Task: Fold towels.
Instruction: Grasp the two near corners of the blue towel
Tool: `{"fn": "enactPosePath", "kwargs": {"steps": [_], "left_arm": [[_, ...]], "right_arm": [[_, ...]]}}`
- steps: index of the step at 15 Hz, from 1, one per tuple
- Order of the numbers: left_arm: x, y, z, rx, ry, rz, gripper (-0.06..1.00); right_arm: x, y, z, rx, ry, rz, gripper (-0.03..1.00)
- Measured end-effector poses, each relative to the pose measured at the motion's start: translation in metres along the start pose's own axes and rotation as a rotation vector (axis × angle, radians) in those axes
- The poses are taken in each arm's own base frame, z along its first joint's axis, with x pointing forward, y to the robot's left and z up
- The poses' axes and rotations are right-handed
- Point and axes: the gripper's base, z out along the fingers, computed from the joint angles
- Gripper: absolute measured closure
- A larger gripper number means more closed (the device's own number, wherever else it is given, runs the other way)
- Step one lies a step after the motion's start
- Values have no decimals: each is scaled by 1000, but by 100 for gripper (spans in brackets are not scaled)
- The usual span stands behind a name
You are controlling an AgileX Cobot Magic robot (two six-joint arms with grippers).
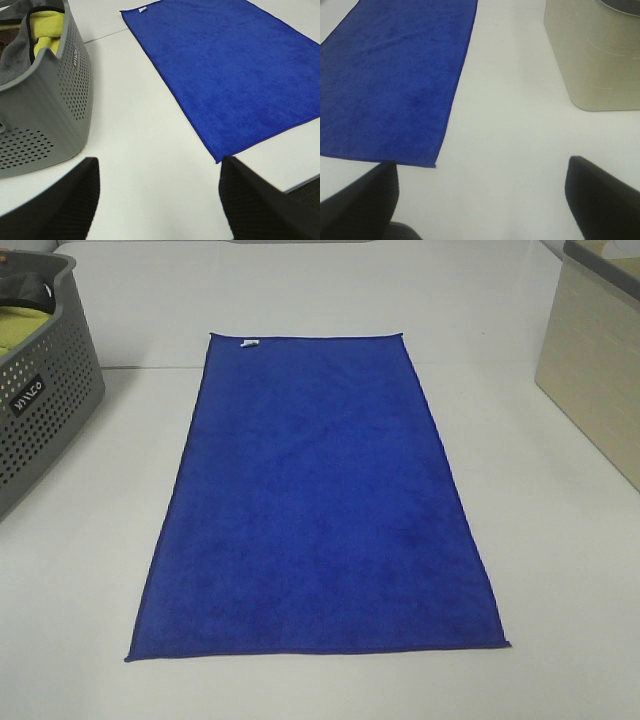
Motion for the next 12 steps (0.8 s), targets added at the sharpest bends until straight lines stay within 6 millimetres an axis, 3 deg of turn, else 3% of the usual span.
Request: {"fn": "enactPosePath", "kwargs": {"steps": [12], "left_arm": [[0,0,0,0,0,0,29]], "right_arm": [[0,0,0,0,0,0,12]]}}
